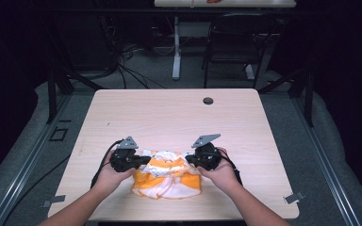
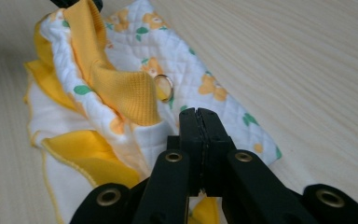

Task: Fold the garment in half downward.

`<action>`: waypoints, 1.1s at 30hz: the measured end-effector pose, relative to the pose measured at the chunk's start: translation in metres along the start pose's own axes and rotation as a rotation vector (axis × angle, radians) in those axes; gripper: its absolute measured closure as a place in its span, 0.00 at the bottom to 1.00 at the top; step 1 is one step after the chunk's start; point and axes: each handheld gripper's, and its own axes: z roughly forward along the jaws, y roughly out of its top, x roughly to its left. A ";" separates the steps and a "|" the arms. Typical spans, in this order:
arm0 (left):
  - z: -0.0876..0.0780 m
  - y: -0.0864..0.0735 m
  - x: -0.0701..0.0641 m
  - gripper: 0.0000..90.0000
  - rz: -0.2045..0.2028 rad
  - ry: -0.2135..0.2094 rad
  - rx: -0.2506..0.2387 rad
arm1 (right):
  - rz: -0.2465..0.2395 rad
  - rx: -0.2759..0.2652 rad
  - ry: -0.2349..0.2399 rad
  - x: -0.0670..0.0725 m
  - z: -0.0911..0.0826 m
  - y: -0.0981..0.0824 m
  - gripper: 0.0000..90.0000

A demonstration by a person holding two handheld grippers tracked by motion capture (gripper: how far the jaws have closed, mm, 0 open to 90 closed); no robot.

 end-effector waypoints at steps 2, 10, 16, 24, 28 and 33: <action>-0.002 -0.001 -0.004 1.00 0.007 -0.010 0.000 | -0.014 0.003 0.013 0.006 -0.002 -0.003 0.99; -0.009 -0.006 -0.018 1.00 0.023 -0.052 0.007 | -0.037 -0.009 0.054 0.024 -0.014 -0.013 0.99; -0.012 -0.012 -0.028 1.00 0.039 -0.077 0.016 | -0.039 -0.009 0.080 0.034 -0.017 -0.019 0.98; -0.008 -0.031 -0.033 1.00 0.028 -0.081 0.042 | -0.044 0.024 0.093 0.042 -0.010 -0.034 0.98; -0.006 -0.041 -0.031 1.00 0.010 -0.086 0.046 | -0.038 0.040 0.099 0.046 -0.006 -0.043 0.98; -0.002 -0.049 -0.032 1.00 0.011 -0.081 0.057 | -0.031 0.059 0.106 0.047 -0.002 -0.051 0.98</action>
